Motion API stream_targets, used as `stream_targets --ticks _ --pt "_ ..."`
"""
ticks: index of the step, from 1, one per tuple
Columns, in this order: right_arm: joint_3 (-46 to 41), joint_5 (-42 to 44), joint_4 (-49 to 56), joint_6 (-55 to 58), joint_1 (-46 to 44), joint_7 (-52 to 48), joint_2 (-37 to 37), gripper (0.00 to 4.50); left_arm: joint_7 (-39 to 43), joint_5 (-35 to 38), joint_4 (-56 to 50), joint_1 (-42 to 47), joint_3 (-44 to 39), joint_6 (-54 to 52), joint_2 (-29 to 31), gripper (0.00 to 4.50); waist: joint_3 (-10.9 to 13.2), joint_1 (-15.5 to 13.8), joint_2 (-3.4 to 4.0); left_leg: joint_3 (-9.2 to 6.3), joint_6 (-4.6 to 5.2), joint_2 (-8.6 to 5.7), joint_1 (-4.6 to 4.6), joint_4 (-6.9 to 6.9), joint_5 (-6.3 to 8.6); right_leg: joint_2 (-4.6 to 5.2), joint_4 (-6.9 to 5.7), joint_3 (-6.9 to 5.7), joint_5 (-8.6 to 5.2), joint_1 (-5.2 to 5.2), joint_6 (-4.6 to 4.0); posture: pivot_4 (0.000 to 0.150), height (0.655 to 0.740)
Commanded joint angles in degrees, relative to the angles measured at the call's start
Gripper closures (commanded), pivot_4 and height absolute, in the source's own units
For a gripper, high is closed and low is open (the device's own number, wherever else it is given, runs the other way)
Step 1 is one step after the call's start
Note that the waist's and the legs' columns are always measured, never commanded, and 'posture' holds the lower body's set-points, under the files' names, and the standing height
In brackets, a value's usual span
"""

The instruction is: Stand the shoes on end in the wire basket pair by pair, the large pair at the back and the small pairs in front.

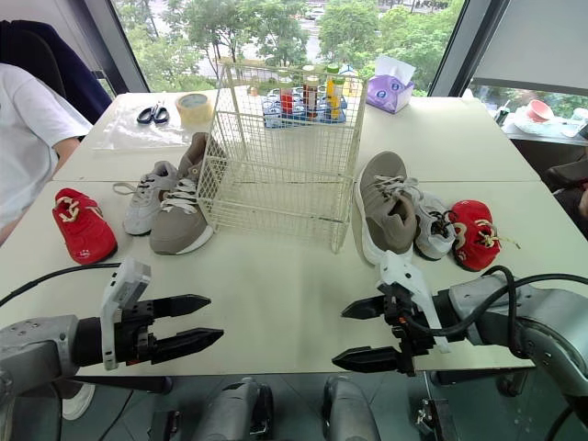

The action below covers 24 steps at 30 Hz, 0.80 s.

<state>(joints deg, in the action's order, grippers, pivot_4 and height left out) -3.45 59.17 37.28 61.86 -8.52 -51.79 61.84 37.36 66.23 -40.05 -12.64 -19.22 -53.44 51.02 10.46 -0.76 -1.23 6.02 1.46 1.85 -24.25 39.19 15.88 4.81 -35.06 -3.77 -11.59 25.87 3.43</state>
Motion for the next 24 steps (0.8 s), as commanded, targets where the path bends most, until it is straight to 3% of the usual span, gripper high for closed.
stream_targets --ticks 1,18,24 --pt "-0.4 1.4 2.1 0.3 -2.1 1.2 -0.5 0.00 -0.3 -0.6 -0.6 0.7 -0.1 0.8 0.1 0.10 0.0 0.0 0.00 0.00 0.00 0.00 0.00 0.00 0.00 0.00 0.00 0.00 0.00 0.00 0.00 0.150 0.7400" --pt "1.2 -0.5 0.4 0.5 -7.2 0.8 0.3 0.00 -1.0 -3.5 0.5 2.7 0.9 1.9 -1.2 0.10 0.0 0.0 0.00 0.00 0.00 0.00 0.01 0.00 0.00 -0.02 -0.01 0.00 0.00 -0.01 0.00 0.150 0.7400" --pt "-4.7 2.1 -1.6 1.2 -10.8 -3.7 5.9 0.00 2.9 -6.9 3.2 4.2 1.9 2.6 0.5 0.10 0.0 0.0 0.00 0.01 0.01 -0.01 0.01 0.01 0.00 -0.01 -0.01 0.01 0.00 0.00 0.00 0.150 0.7400"
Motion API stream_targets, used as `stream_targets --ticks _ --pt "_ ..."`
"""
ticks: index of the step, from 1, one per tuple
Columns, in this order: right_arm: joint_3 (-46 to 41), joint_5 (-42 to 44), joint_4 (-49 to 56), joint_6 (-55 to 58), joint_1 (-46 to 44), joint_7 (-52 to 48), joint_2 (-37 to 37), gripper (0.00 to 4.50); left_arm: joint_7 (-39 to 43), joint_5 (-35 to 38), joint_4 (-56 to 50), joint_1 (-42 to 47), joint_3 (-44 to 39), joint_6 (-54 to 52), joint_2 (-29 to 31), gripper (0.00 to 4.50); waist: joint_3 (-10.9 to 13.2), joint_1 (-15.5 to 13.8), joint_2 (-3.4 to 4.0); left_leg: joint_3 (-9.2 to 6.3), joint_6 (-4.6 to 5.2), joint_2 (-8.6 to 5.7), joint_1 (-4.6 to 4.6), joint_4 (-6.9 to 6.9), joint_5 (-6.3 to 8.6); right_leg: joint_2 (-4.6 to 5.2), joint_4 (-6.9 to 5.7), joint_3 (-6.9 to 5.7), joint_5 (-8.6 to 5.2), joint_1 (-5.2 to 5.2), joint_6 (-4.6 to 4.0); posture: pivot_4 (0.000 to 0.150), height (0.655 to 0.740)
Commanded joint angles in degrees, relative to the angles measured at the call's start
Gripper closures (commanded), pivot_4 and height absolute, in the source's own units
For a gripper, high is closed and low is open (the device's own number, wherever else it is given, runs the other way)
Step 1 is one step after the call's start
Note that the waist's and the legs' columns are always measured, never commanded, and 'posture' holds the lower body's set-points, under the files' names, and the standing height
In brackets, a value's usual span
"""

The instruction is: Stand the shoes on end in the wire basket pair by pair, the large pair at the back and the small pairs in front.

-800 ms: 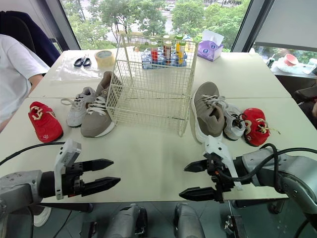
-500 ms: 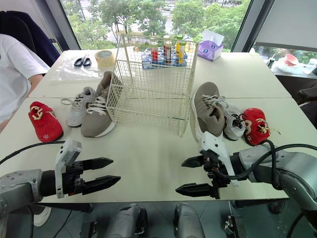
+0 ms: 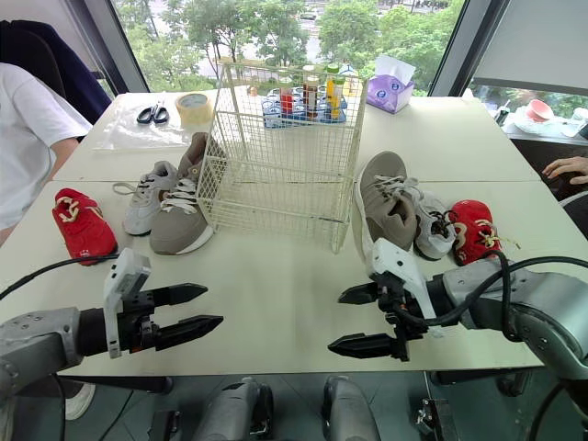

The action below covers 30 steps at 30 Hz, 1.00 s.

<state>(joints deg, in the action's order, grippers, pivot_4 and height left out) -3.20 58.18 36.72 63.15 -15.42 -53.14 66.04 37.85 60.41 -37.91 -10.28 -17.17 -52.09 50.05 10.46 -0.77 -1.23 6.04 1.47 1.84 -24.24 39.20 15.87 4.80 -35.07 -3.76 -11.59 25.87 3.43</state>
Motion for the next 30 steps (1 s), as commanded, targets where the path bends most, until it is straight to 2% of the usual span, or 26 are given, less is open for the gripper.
stream_targets --ticks 1,3,4,9,14,21,24,29,30 --pt "-6.2 5.8 -2.9 0.5 -8.1 -2.6 1.5 0.00 4.2 -1.0 2.3 3.2 -0.8 1.2 2.7 0.10 0.0 0.0 0.00 0.00 0.00 0.01 0.01 0.01 0.00 -0.01 -0.01 0.00 0.00 0.00 0.00 0.150 0.7400" --pt "-5.6 7.9 -7.2 0.8 -18.0 -3.7 0.6 0.00 8.7 -0.7 4.8 7.2 -1.9 1.1 6.2 0.10 0.0 0.2 0.06 0.00 -0.02 0.02 0.04 0.04 -0.01 -0.05 -0.04 0.01 0.03 0.03 -0.05 0.150 0.7400" --pt "-3.1 5.4 -9.3 -0.3 -23.4 -4.8 -0.1 0.00 10.7 -0.5 6.3 10.0 -2.4 1.0 8.2 0.10 0.1 0.2 0.10 0.00 -0.02 0.04 0.05 0.04 -0.01 -0.08 -0.06 0.01 0.04 0.04 -0.06 0.150 0.7400" --pt "14.8 -16.0 -20.2 -11.6 -39.3 -13.4 -3.6 0.00 14.4 4.2 8.9 21.3 -3.8 -1.5 12.9 0.10 0.0 0.3 0.07 0.02 -0.05 0.07 -0.18 -0.06 -0.02 -0.13 -0.01 0.01 0.05 0.34 -0.07 0.150 0.7400" --pt "29.1 -33.3 -32.9 -23.2 -47.2 -21.3 -12.0 0.00 14.0 6.2 6.6 23.9 -5.2 -2.2 13.9 0.10 0.0 1.2 0.07 0.29 -0.01 -0.01 -0.25 -0.02 -0.03 -0.08 -0.07 0.17 0.11 0.45 0.05 0.150 0.7400" --pt "39.1 -49.6 -51.2 -29.6 -54.0 -25.6 -22.6 0.00 9.4 5.8 3.5 20.5 -6.4 -1.1 9.9 0.10 0.0 1.6 0.08 0.28 -0.40 0.01 -0.21 -0.02 -0.25 -0.11 -0.23 0.15 0.16 0.45 0.21 0.150 0.7400" --pt "39.6 -52.8 -55.3 -31.4 -55.2 -27.3 -25.0 0.89 8.1 5.0 2.2 19.1 -5.8 -0.4 8.1 0.00 0.0 1.4 0.07 0.25 -0.49 0.01 -0.19 -0.02 -0.31 -0.13 -0.32 0.14 0.16 0.44 0.21 0.150 0.7400" --pt "39.4 -57.3 -57.5 -33.1 -55.7 -29.7 -26.0 3.31 6.0 4.1 0.6 16.6 -5.5 1.0 5.2 0.00 0.0 1.6 0.02 0.21 -0.53 0.01 -0.11 0.01 -0.33 -0.11 -0.36 0.15 0.15 0.35 0.17 0.150 0.7400" --pt "39.2 -58.1 -57.7 -33.2 -55.7 -29.9 -26.2 4.01 5.7 4.0 0.4 16.6 -5.2 1.1 5.0 0.00 0.0 1.6 0.02 0.19 -0.56 0.01 -0.11 0.01 -0.35 -0.13 -0.39 0.14 0.16 0.35 0.16 0.150 0.7400"
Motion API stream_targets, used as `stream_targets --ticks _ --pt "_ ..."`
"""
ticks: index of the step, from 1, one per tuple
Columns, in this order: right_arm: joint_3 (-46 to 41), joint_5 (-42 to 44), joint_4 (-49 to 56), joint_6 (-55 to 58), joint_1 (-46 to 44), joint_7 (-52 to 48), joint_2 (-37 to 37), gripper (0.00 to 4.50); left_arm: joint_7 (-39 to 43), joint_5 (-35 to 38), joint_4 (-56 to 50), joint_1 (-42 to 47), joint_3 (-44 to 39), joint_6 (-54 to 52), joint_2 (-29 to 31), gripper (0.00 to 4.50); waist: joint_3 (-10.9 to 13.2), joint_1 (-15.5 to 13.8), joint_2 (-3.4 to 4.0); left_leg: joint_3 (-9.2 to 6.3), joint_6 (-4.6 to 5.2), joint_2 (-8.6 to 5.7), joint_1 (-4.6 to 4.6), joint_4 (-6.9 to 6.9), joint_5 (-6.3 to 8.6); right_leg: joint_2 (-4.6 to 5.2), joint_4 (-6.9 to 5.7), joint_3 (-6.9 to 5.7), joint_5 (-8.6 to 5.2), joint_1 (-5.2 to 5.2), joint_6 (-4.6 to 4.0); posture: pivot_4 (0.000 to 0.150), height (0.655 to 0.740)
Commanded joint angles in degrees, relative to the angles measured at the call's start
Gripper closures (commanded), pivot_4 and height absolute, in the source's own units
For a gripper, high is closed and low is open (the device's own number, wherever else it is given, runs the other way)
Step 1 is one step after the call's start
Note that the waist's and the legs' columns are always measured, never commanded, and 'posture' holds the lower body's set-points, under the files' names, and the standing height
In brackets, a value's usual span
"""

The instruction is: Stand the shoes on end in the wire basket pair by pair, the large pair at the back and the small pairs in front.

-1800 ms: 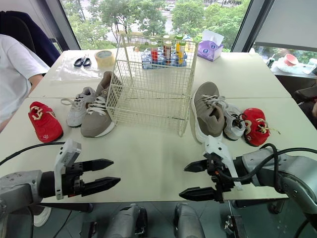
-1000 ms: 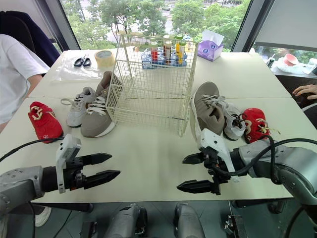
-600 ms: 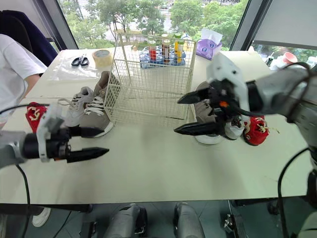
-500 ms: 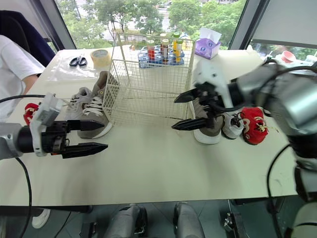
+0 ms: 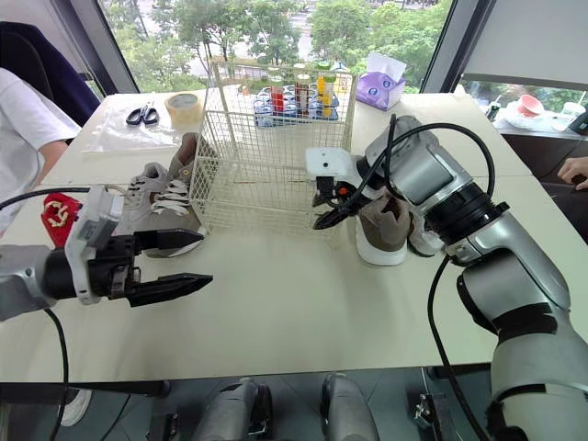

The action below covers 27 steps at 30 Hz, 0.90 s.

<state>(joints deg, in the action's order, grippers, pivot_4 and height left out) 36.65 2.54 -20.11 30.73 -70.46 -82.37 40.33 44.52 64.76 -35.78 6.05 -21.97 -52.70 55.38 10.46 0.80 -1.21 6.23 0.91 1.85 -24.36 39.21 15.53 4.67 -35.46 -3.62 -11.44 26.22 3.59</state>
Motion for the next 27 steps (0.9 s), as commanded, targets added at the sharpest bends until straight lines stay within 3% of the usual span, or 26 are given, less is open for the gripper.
stream_targets --ticks 1,3,7,10,13,17,20,27 --pt "-0.7 -3.6 -1.4 -1.6 -0.7 -0.2 -0.6 4.43 -1.3 -0.5 -1.8 0.4 -0.2 1.8 -0.6 0.00 0.0 0.0 0.01 0.00 -0.04 0.00 0.01 0.00 -0.02 0.00 -0.03 0.00 0.00 0.02 0.00 0.150 0.7400" --pt "-1.1 -5.3 -2.4 -2.8 -0.7 0.2 -1.1 4.47 -1.7 -0.7 -1.7 0.7 0.2 2.1 -0.8 0.00 0.0 0.0 0.02 0.00 -0.06 0.00 0.06 0.00 -0.03 0.00 -0.10 0.01 -0.01 0.02 -0.03 0.150 0.7400" --pt "-2.6 -10.8 -7.2 -15.4 -1.9 5.8 -1.7 4.47 -1.7 -2.5 -0.5 1.6 1.7 2.9 -1.3 0.00 0.0 0.1 0.02 -0.01 -0.09 -0.01 0.08 -0.01 -0.05 -0.03 -0.24 0.00 -0.02 0.07 -0.03 0.150 0.7400" --pt "-4.7 -9.9 -3.8 -16.5 -1.2 2.5 0.1 4.47 -1.5 -3.2 -0.2 1.9 2.4 3.3 -1.4 0.00 0.0 0.1 0.03 -0.01 -0.13 -0.01 0.09 -0.01 -0.07 -0.04 -0.30 0.01 -0.02 0.09 -0.03 0.150 0.7400" --pt "-6.5 -8.6 1.4 -13.5 0.3 -0.1 1.8 4.47 -1.1 -3.4 0.0 2.0 2.7 3.3 -1.4 0.00 0.0 -0.2 0.06 -0.04 -0.14 0.00 0.01 -0.01 -0.08 -0.02 -0.40 0.00 0.01 0.18 0.03 0.150 0.7400" --pt "-9.6 -1.8 16.9 5.8 5.0 -5.0 3.8 4.47 -0.6 -3.1 0.6 3.2 3.2 3.0 -1.2 0.00 0.0 -0.2 0.05 -0.05 -0.14 0.03 -0.04 -0.01 -0.08 -0.02 -0.40 -0.01 0.00 0.23 0.05 0.150 0.7400" --pt "-9.7 -1.5 24.6 11.6 8.0 -4.4 5.4 4.47 0.0 -3.1 1.3 4.2 3.7 2.8 -1.1 0.00 0.0 -0.1 0.05 -0.07 -0.14 0.02 -0.03 -0.01 -0.08 -0.01 -0.41 -0.02 0.00 0.22 0.06 0.150 0.7400" --pt "-8.8 -2.5 28.6 13.6 11.1 -1.5 5.7 4.47 0.7 -3.4 2.6 6.8 5.4 2.6 -1.1 0.00 0.0 0.0 0.05 -0.09 0.11 0.00 0.02 0.00 0.07 -0.02 -0.51 -0.02 -0.05 0.22 -0.03 0.150 0.7400"
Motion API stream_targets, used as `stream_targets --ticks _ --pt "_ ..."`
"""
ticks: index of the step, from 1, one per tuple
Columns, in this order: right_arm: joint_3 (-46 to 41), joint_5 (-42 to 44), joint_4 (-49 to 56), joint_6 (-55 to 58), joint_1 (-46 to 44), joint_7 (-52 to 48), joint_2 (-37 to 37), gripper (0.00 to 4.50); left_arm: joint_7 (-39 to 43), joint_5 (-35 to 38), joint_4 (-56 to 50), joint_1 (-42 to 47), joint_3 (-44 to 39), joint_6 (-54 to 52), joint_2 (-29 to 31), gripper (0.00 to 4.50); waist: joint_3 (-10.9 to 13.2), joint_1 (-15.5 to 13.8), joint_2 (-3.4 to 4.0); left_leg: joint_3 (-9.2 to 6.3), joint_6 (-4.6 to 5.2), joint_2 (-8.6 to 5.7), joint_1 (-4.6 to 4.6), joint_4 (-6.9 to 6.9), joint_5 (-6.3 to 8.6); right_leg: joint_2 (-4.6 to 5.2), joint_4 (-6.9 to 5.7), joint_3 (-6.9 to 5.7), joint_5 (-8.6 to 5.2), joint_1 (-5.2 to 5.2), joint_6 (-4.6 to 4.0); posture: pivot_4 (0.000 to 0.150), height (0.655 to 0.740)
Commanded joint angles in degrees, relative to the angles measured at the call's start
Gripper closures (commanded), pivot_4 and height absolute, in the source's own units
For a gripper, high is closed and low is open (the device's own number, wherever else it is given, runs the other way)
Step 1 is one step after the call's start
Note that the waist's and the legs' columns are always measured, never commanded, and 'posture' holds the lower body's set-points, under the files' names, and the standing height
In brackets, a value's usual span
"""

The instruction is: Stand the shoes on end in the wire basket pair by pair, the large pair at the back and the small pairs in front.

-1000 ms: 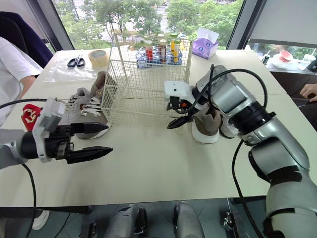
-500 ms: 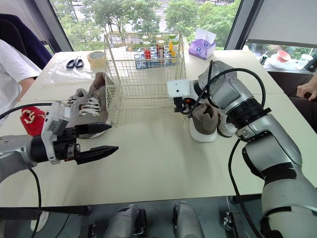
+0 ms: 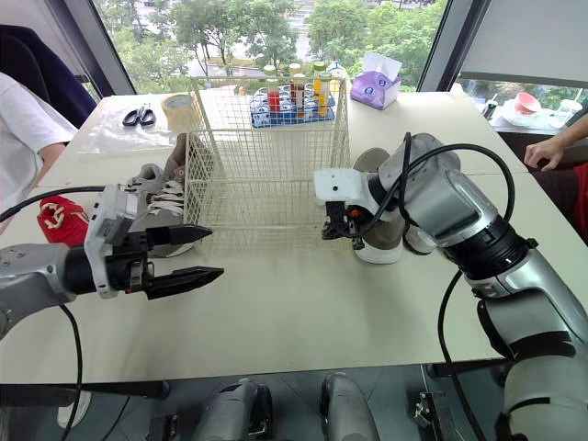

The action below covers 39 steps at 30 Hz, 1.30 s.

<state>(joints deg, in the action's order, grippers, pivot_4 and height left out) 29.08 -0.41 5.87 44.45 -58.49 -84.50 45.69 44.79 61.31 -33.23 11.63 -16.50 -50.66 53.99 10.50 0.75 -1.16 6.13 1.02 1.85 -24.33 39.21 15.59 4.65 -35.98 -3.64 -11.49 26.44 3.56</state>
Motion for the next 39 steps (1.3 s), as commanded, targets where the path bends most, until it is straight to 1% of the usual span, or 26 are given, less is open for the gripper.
stream_targets --ticks 1,4,5,6,8,11,13,15,16,17,19,20,21,22,24,26,28,30,33,35,36,39 --pt "-1.1 0.2 2.6 -0.4 -0.8 0.9 0.3 4.47 0.4 0.2 0.0 1.4 0.0 0.5 0.2 0.00 0.0 0.0 0.00 0.00 -0.01 0.00 0.00 0.00 0.00 0.00 0.00 0.00 0.00 0.00 -0.01 0.150 0.7400" --pt "-1.3 0.0 2.6 -1.0 -0.6 2.1 0.3 3.55 -0.3 1.4 -0.5 2.4 0.2 -0.1 -0.2 0.00 0.0 0.0 0.00 0.00 -0.11 -0.01 0.01 0.00 -0.06 -0.02 -0.01 0.00 0.04 0.00 0.07 0.150 0.7400" --pt "-1.3 0.1 2.7 -1.0 -0.6 2.2 0.4 3.00 -0.5 1.6 -0.6 2.5 0.1 -0.2 -0.3 0.00 0.0 0.0 0.00 0.00 -0.13 -0.01 0.01 0.00 -0.08 -0.02 -0.01 0.00 0.04 0.00 0.08 0.150 0.7400" --pt "-1.9 0.7 3.3 0.0 -0.8 2.5 0.2 2.59 -0.8 2.3 -0.7 2.8 -0.1 -0.4 -0.4 0.00 0.0 0.0 0.00 0.00 -0.14 -0.01 0.01 0.00 -0.08 -0.02 -0.01 0.00 0.04 -0.01 0.08 0.150 0.7400" --pt "-3.4 1.9 4.7 2.0 -1.4 3.1 0.2 1.56 -1.7 4.1 -0.9 3.3 -0.7 -0.8 -0.8 0.00 0.0 -0.1 0.00 0.00 -0.18 -0.01 0.01 0.01 -0.11 -0.01 -0.01 0.01 0.04 -0.01 0.08 0.150 0.7400" --pt "-9.5 5.9 5.8 10.5 -4.6 6.2 -1.4 0.16 -4.2 8.2 -1.0 4.5 -1.4 -1.5 -1.7 0.00 0.0 -0.1 -0.01 -0.02 -0.24 0.00 0.01 0.03 -0.14 0.00 -0.02 0.01 0.05 -0.02 0.08 0.150 0.7400" --pt "-14.0 8.8 6.1 15.7 -6.5 8.5 -2.4 0.16 -6.1 10.7 -1.1 5.2 -1.5 -1.7 -2.6 0.00 0.0 -0.1 -0.01 -0.05 -0.23 0.00 0.00 0.03 -0.14 0.00 -0.04 0.01 0.05 -0.02 0.08 0.150 0.7400" --pt "-21.0 11.8 5.2 21.2 -8.6 13.2 -5.3 0.16 -9.3 12.4 -1.1 6.3 -1.0 -1.1 -4.4 0.00 0.0 -0.1 -0.02 -0.08 -0.23 0.00 0.01 0.03 -0.14 0.00 -0.05 0.01 0.05 -0.03 0.08 0.150 0.7400" --pt "-27.1 14.2 4.0 25.8 -10.4 15.9 -7.9 0.16 -11.7 13.2 -1.0 7.2 -0.5 -0.6 -6.0 0.00 0.0 -0.1 -0.02 -0.09 -0.22 0.00 0.01 0.03 -0.14 0.00 -0.06 0.01 0.05 -0.05 0.08 0.150 0.7400" --pt "-35.6 16.6 2.5 29.5 -12.4 19.3 -11.4 0.16 -14.5 13.5 -0.9 8.4 0.3 0.2 -8.1 0.00 0.0 -0.2 -0.05 -0.09 -0.22 0.00 0.02 0.03 -0.14 0.01 -0.06 0.01 0.05 -0.05 0.08 0.150 0.7400" --pt "-47.9 18.8 1.1 30.3 -13.4 26.4 -15.4 0.16 -18.4 15.1 -0.5 10.0 1.5 0.4 -11.3 0.00 0.0 -0.5 -0.07 -0.12 -0.21 -0.01 0.02 0.04 -0.14 0.01 -0.07 0.00 0.07 -0.09 0.08 0.150 0.7400" --pt "-52.6 17.8 0.8 29.1 -12.5 31.0 -15.8 0.16 -20.3 16.1 -0.8 10.8 2.7 0.5 -13.3 0.00 -0.1 -0.9 -0.14 -0.16 -0.22 -0.02 0.01 0.05 -0.15 0.01 -0.07 -0.02 0.07 -0.12 0.09 0.150 0.7400" --pt "-55.1 17.4 1.1 28.4 -11.7 34.4 -16.0 0.16 -21.4 17.0 -1.1 11.1 3.3 0.5 -14.4 0.00 -0.2 -1.4 -0.23 -0.17 -0.23 -0.02 0.02 0.05 -0.15 0.02 -0.05 -0.06 0.07 -0.16 0.08 0.150 0.7400" --pt "-58.2 17.0 1.4 28.6 -10.8 37.7 -16.3 0.07 -23.0 17.7 -1.2 11.7 4.4 0.7 -16.1 0.00 -0.2 -1.5 -0.25 -0.16 -0.21 -0.02 0.05 0.05 -0.14 0.03 -0.01 -0.06 0.07 -0.24 0.08 0.150 0.7400" --pt "-63.0 16.3 5.6 25.6 -6.3 44.0 -17.5 0.07 -25.5 17.7 -1.4 12.5 7.4 1.2 -19.6 0.00 -0.2 -1.7 -0.28 -0.14 -0.15 -0.09 0.05 0.05 -0.10 0.11 0.04 -0.05 0.07 -0.30 0.08 0.150 0.7400" --pt "-64.2 14.8 9.3 21.4 -1.5 49.8 -18.2 0.07 -26.7 17.8 -1.1 13.2 9.4 1.1 -21.9 0.00 -0.2 -1.5 -0.26 -0.13 0.04 -0.11 0.11 0.10 0.00 0.12 0.11 -0.05 0.07 -0.43 0.08 0.150 0.7400" --pt "-64.1 15.8 11.9 23.7 2.2 52.7 -18.5 0.07 -26.8 16.9 -0.5 13.8 10.7 0.7 -22.6 0.00 -0.2 -1.3 -0.21 -0.09 0.04 -0.13 0.15 0.10 -0.01 0.10 0.04 0.02 0.07 -0.40 0.10 0.150 0.7400" --pt "-63.1 17.4 14.6 25.6 5.0 54.5 -18.9 0.07 -25.4 16.2 0.6 14.5 11.2 0.5 -22.2 0.00 -0.2 -0.8 -0.10 -0.02 -0.20 -0.14 0.15 0.08 -0.15 0.01 -0.07 0.08 0.07 -0.25 0.10 0.150 0.7400" --pt "-62.8 18.4 16.7 30.5 5.3 59.1 -21.0 0.07 -23.3 13.9 3.0 16.3 11.4 0.6 -21.1 0.00 -0.2 0.0 -0.07 -0.07 -0.19 -0.10 0.30 -0.08 -0.15 -0.16 -0.18 0.09 0.06 -0.24 0.09 0.150 0.7400" --pt "-64.6 19.6 17.7 34.7 3.8 61.8 -24.0 0.07 -22.0 12.0 3.9 17.0 11.5 0.9 -20.6 0.00 -0.2 0.1 -0.06 -0.12 -0.21 -0.05 0.35 -0.08 -0.16 -0.28 -0.21 0.07 0.05 -0.25 0.06 0.150 0.7400" --pt "-64.9 19.6 18.2 35.7 3.6 63.3 -24.9 0.07 -21.4 11.2 4.4 17.2 11.5 1.1 -20.4 0.00 -0.2 0.2 -0.05 -0.12 -0.20 -0.04 0.40 -0.10 -0.16 -0.29 -0.22 0.08 0.04 -0.28 0.04 0.150 0.7400" --pt "-62.2 19.8 18.6 35.4 4.8 64.8 -24.4 0.07 -20.6 9.3 5.1 17.7 11.1 1.4 -20.3 0.00 -0.2 -0.1 -0.04 -0.12 -0.19 -0.03 0.39 -0.10 -0.15 -0.26 -0.20 0.08 0.04 -0.30 0.03 0.150 0.7400"
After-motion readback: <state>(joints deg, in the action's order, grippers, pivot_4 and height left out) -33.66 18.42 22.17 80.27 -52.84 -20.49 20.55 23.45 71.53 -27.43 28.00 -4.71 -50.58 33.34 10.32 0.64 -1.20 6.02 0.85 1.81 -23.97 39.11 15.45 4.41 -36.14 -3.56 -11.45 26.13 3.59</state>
